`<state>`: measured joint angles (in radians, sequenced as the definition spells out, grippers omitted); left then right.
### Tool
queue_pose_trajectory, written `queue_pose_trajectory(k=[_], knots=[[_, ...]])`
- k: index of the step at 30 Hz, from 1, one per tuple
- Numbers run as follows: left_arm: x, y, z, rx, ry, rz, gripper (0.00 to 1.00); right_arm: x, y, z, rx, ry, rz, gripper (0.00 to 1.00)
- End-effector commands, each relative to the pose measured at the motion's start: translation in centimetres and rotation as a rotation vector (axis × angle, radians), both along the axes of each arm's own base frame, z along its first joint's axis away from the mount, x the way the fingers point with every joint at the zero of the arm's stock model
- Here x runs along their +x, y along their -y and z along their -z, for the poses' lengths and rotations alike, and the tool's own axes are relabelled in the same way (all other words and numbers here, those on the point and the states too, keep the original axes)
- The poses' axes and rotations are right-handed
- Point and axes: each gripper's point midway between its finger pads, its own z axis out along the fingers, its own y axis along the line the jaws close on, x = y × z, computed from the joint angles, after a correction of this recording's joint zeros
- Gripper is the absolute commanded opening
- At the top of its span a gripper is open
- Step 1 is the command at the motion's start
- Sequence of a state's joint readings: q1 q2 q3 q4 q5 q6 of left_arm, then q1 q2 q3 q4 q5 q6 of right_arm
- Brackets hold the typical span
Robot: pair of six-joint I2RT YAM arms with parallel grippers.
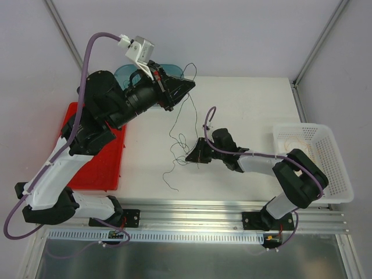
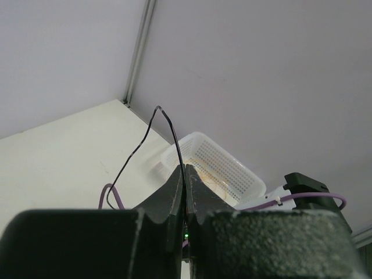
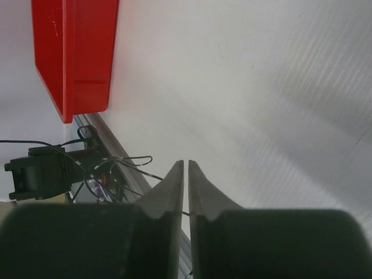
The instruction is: Untangle the cables
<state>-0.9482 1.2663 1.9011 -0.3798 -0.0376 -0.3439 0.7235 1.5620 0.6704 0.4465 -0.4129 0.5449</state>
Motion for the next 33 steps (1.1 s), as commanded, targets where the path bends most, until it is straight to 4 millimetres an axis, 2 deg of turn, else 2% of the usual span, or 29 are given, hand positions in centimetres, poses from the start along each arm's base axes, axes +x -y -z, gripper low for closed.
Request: queue_pose_trajectory(k=[1,3,9,12,16,26,33], knots=[[0.7,-1.2,-2.4,-0.036,0.075,-0.065,0.0,0.1,-0.5,-1.4,0.052,0.054,-0.029,0.06],[0.9,-1.6,-2.6,-0.03,0.088,-0.09,0.0,-0.1,-0.2,-1.1,0.042,0.05,-0.03,0.01],[0.8,-1.3,-2.5,-0.033,0.081,-0.073,0.0,0.0,-0.1,-1.7,0.049,0.075,-0.037,0.01],[0.3,-0.5,-2.2,-0.032,0.067,-0.027,0.0,0.3,-0.1,-2.5,0.057,0.097,-0.029,0.08],[0.1,-0.1,-2.1,-0.034,0.063,-0.008,0.01,1.0,0.2,-3.2,0.061,0.118,-0.006,0.23],[0.0,0.1,-2.5,-0.041,0.067,0.006,0.01,1.1,-0.5,-5.7,0.152,0.186,-0.042,0.36],[-0.6,0.9,-3.1,-0.058,0.06,0.057,0.01,1.1,-0.7,-5.2,0.15,0.176,-0.05,0.39]])
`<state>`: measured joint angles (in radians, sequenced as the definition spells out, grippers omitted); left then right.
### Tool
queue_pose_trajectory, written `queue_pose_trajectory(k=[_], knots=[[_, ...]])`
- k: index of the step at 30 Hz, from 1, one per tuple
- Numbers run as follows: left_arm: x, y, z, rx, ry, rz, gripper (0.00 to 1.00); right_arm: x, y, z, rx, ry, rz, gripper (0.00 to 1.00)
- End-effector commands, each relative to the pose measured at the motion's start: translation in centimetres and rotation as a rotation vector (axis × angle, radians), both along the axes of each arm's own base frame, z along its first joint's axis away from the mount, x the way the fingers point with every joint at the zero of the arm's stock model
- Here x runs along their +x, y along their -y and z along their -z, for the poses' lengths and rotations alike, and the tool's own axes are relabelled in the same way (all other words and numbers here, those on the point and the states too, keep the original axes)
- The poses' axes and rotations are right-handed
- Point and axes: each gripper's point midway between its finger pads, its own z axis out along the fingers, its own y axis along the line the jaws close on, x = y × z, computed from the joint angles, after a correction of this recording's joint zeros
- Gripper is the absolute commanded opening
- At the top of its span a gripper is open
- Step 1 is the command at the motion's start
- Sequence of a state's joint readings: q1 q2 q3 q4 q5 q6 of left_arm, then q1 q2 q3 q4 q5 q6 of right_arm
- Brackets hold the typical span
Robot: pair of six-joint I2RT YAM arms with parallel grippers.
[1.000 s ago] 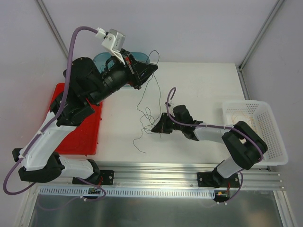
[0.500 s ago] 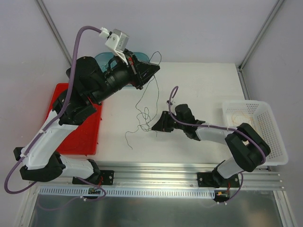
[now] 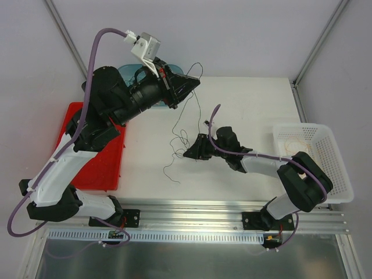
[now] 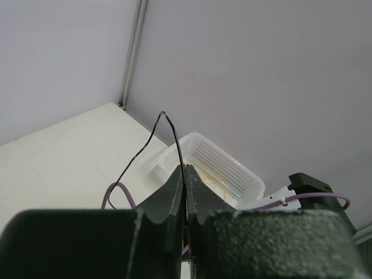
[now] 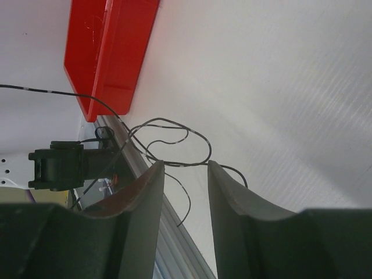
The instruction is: Untangle the cables
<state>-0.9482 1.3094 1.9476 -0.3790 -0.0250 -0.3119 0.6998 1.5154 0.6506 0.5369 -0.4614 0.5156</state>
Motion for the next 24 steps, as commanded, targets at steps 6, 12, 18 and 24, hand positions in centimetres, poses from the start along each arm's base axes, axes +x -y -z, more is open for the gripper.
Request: queue_pose_trajectory(k=[6,12,18,24], knots=[[-1.4,0.4,-2.9,-0.083,0.025,0.076,0.01,1.1,-0.6,-1.5,0.045,0.054,0.013,0.4],[-1.4,0.4,-2.9,-0.082,0.025,0.077,0.01,1.6,-0.1,-1.1,0.046,0.04,0.046,0.39],[-1.3,0.7,-2.6,-0.075,0.02,0.08,0.01,2.3,1.1,-0.9,0.059,0.023,0.097,0.38],[-1.1,0.9,-2.5,-0.073,0.019,0.08,0.01,2.8,1.8,-1.3,0.087,0.016,0.129,0.38]])
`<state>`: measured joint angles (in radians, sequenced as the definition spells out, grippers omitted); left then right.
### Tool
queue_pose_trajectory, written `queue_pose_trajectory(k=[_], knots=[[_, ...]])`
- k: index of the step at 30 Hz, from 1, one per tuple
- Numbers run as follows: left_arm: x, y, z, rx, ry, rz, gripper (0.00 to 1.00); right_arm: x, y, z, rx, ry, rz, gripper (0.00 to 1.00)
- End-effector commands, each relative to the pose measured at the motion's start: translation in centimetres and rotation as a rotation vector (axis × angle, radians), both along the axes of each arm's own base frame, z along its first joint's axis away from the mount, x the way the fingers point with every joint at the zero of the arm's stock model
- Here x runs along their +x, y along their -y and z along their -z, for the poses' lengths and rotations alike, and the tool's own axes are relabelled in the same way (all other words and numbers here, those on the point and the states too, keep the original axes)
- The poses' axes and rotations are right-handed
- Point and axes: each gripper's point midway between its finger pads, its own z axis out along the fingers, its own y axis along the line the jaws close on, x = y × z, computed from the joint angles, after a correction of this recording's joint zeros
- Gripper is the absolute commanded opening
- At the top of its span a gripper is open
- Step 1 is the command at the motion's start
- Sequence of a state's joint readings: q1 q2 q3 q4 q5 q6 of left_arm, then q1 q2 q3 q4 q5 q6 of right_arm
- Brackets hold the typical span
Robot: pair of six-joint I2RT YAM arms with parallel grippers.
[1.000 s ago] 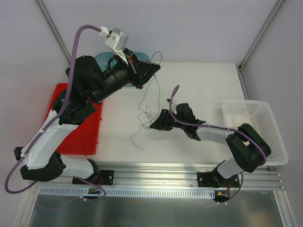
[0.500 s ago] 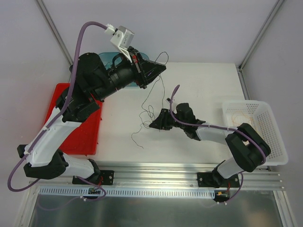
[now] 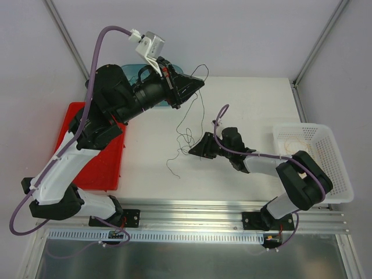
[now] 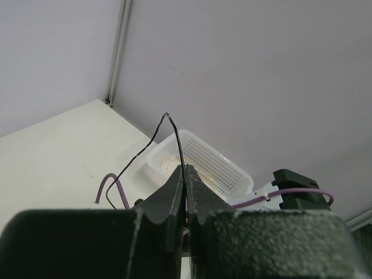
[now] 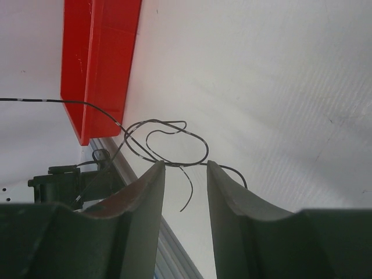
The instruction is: Untangle the cables
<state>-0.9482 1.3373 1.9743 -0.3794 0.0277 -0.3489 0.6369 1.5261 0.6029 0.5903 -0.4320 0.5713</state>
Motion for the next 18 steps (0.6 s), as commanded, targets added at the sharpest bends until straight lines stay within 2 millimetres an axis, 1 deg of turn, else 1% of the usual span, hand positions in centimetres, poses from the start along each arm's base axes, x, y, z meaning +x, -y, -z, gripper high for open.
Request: queue_pose_trajectory(k=[1,6,10,17,18], knots=[[-0.6,-0.2,-2.3,-0.059,0.042,0.02,0.01,0.8,-0.2,-2.5,0.077,0.064,0.02,0.38],[-0.5,-0.1,-2.2,-0.056,0.04,0.02,0.02,0.9,0.0,-2.5,0.078,0.062,0.031,0.38],[-0.5,-0.1,-2.0,-0.053,0.037,0.017,0.02,1.3,0.7,-2.4,0.077,0.054,0.061,0.38],[-0.5,-0.7,-2.3,-0.054,0.051,0.001,0.02,1.7,1.4,-2.0,0.067,0.038,0.091,0.41],[-0.4,-0.8,-2.3,-0.051,0.055,-0.007,0.02,1.7,1.6,-1.7,0.057,0.03,0.094,0.42]])
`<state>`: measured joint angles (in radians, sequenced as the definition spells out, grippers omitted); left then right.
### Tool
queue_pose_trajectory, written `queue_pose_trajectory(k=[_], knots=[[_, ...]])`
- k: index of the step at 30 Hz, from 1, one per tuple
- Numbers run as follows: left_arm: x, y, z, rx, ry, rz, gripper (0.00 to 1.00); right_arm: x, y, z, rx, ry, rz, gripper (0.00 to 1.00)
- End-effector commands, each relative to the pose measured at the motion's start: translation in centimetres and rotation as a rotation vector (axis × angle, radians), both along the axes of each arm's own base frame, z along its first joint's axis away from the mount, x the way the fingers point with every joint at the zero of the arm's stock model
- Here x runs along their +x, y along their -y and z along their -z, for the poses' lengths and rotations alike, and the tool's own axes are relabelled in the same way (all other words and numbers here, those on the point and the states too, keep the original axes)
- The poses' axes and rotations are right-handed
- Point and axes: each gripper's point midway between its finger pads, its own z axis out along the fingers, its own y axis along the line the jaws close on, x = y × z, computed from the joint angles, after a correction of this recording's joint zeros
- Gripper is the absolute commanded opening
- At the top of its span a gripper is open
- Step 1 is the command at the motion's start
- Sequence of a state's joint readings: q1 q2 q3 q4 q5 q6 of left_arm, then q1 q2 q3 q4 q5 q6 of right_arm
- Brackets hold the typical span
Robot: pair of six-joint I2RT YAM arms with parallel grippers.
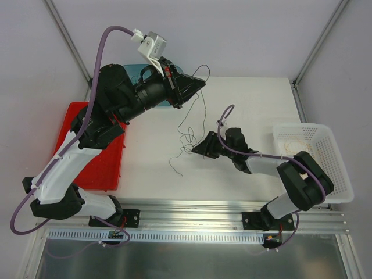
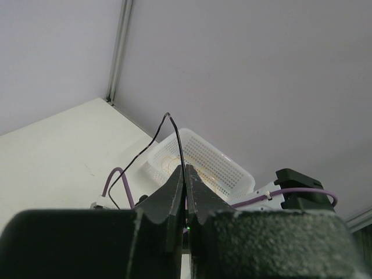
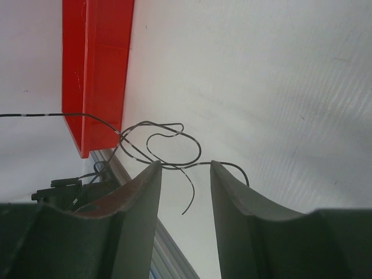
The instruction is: Untangle the cables
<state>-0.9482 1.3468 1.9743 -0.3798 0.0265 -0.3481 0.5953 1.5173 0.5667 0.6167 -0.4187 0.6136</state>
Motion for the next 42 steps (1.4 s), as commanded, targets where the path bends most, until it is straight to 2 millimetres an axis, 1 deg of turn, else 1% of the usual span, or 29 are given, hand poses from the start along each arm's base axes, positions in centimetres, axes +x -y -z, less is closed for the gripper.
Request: queue_pose_trajectory(k=[1,4,5,7,8,9,10,13,15,16,18,19,20,21,22,23,25,26,27,29,30,32,35,36,37,38,39,41,42], knots=[[-0.4,-1.5,-2.7,-0.058,0.066,-0.027,0.02,0.8,0.3,-2.3,0.032,0.077,0.025,0.43],[0.2,-2.3,-3.2,-0.048,0.104,-0.081,0.02,0.7,1.7,-1.0,-0.059,0.056,0.05,0.47],[0.9,-2.8,-3.4,-0.033,0.129,-0.127,0.01,0.7,2.2,-1.4,-0.079,0.088,0.05,0.48],[1.8,-3.7,-4.0,-0.019,0.161,-0.193,0.01,0.5,3.5,-0.8,-0.143,0.075,0.076,0.5],[2.7,-4.4,-4.1,0.007,0.188,-0.257,0.02,0.7,4.1,-1.4,-0.169,0.12,0.085,0.51],[3.3,-4.7,-4.2,0.021,0.201,-0.296,0.02,0.2,4.9,-0.9,-0.215,0.101,0.085,0.52],[3.7,-5.4,-4.9,0.023,0.222,-0.332,0.02,0.3,5.3,-1.3,-0.24,0.117,0.09,0.52],[6.4,-6.4,-5.0,0.105,0.279,-0.455,0.04,-0.3,7.3,-2.3,-0.338,0.168,0.101,0.56],[7.5,-7.0,-5.1,0.125,0.288,-0.511,0.04,-0.8,8.8,-3.4,-0.4,0.214,0.107,0.63],[7.8,-7.6,-5.9,0.116,0.303,-0.532,0.04,-0.9,9.3,-4.1,-0.415,0.231,0.113,0.65],[9.8,-8.2,-5.9,0.144,0.313,-0.58,0.05,-1.5,10.5,-4.7,-0.467,0.246,0.118,0.75],[10.4,-8.2,-6.5,0.138,0.326,-0.589,0.05,-1.8,11.1,-5.8,-0.475,0.287,0.119,0.78],[11.6,-9.3,-6.7,0.139,0.327,-0.625,0.04,-1.8,11.6,-6.4,-0.491,0.302,0.13,0.84],[12.0,-9.7,-7.1,0.132,0.334,-0.632,0.04,-2.4,12.2,-6.3,-0.515,0.291,0.127,0.87],[12.7,-9.7,-7.7,0.117,0.344,-0.631,0.05,-2.7,12.6,-7.2,-0.516,0.318,0.133,0.9],[13.9,-11.0,-7.9,0.117,0.348,-0.669,0.05,-2.9,13.1,-7.4,-0.526,0.322,0.146,0.94],[15.2,-11.8,-9.0,0.088,0.37,-0.704,0.05,-3.5,13.7,-7.9,-0.538,0.322,0.145,0.98],[15.6,-12.0,-9.3,0.08,0.383,-0.703,0.06,-3.9,13.9,-8.5,-0.531,0.339,0.145,1.0],[16.5,-13.2,-9.6,0.074,0.393,-0.732,0.06,-4.1,14.5,-8.4,-0.556,0.33,0.158,1.0],[17.7,-13.1,-10.4,0.046,0.439,-0.726,0.07,-4.4,14.8,-9.2,-0.554,0.352,0.163,0.97],[18.5,-14.0,-10.8,0.038,0.458,-0.747,0.08,-4.7,15.0,-9.3,-0.559,0.351,0.151,0.97],[19.8,-14.0,-11.4,0.011,0.508,-0.739,0.09,-5.2,15.2,-9.7,-0.562,0.353,0.141,0.97],[22.2,-15.4,-12.2,-0.025,0.57,-0.783,0.09,-5.9,14.9,-10.1,-0.548,0.357,0.1,0.97],[22.9,-15.9,-12.1,-0.029,0.576,-0.8,0.09,-6.1,15.0,-10.0,-0.554,0.355,0.094,0.97],[24.5,-16.7,-11.3,-0.03,0.555,-0.822,0.09,-6.1,14.9,-10.0,-0.555,0.351,0.092,0.97],[25.3,-17.0,-10.7,-0.031,0.534,-0.828,0.09,-6.2,15.1,-9.8,-0.563,0.344,0.094,0.97],[26.7,-16.9,-8.6,0.008,0.496,-0.821,0.1,-6.3,15.2,-9.7,-0.565,0.343,0.094,0.97],[27.3,-16.5,-6.4,-0.007,0.414,-0.789,0.25,-6.2,15.4,-9.1,-0.581,0.333,0.098,0.97],[27.8,-15.7,-3.3,0.015,0.336,-0.75,0.3,-6.2,15.5,-8.9,-0.59,0.327,0.098,0.97]])
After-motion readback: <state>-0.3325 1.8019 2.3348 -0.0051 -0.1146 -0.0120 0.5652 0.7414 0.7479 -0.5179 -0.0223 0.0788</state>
